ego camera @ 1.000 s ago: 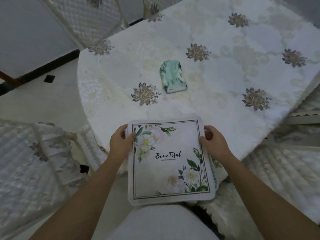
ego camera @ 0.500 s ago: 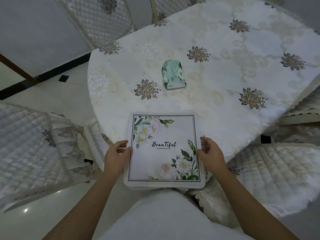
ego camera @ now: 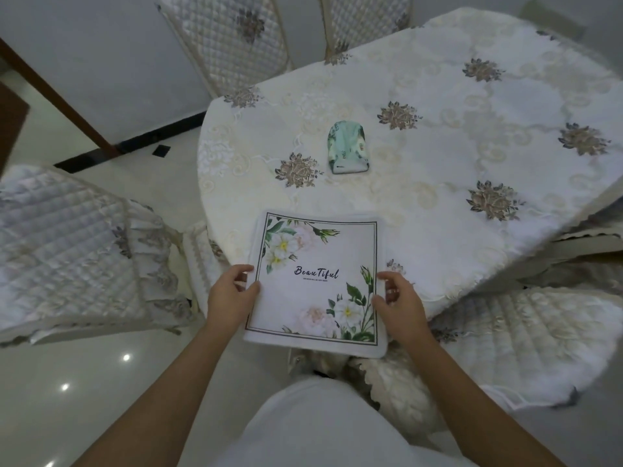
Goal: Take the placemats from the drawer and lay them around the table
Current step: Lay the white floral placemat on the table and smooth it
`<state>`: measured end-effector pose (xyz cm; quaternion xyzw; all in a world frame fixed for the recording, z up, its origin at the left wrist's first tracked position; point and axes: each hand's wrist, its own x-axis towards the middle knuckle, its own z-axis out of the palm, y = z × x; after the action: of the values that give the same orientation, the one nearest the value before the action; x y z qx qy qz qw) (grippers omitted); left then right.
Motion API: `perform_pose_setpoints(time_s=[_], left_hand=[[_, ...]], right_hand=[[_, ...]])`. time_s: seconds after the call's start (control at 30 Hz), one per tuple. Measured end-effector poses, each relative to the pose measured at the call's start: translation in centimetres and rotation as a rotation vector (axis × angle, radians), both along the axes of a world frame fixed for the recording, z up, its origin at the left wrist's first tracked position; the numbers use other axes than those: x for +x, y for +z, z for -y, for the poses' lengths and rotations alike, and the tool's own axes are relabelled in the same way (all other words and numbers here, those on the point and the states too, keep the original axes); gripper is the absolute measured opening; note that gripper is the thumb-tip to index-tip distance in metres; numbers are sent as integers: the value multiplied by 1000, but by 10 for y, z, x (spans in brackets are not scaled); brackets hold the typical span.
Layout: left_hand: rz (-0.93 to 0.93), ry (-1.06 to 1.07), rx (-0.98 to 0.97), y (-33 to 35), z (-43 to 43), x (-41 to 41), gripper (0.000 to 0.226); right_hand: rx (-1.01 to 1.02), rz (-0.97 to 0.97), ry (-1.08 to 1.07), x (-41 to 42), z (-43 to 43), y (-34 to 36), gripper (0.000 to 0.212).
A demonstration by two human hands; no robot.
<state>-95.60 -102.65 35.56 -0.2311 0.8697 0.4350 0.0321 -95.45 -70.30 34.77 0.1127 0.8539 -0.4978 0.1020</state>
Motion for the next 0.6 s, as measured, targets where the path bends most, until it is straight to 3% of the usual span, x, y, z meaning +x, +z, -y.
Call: perform_pose_setpoints(time_s=[0.13,0.27,0.47,0.6], left_hand=[[33,-60,-57,6,-3,1,30],[-61,-81,-45,31,-11,-10,21],[-311,-215,46,89,-20,-62,19],[-376,-338,139,109,-28,-92,24]], right_hand=[[-21,25,18,0,-2,1,37],[-28,-58,-14,-2,-1,18,38],[-19,-273,-195,-13,-10,90,36],[15,-351,-386,5,-5,121,37]])
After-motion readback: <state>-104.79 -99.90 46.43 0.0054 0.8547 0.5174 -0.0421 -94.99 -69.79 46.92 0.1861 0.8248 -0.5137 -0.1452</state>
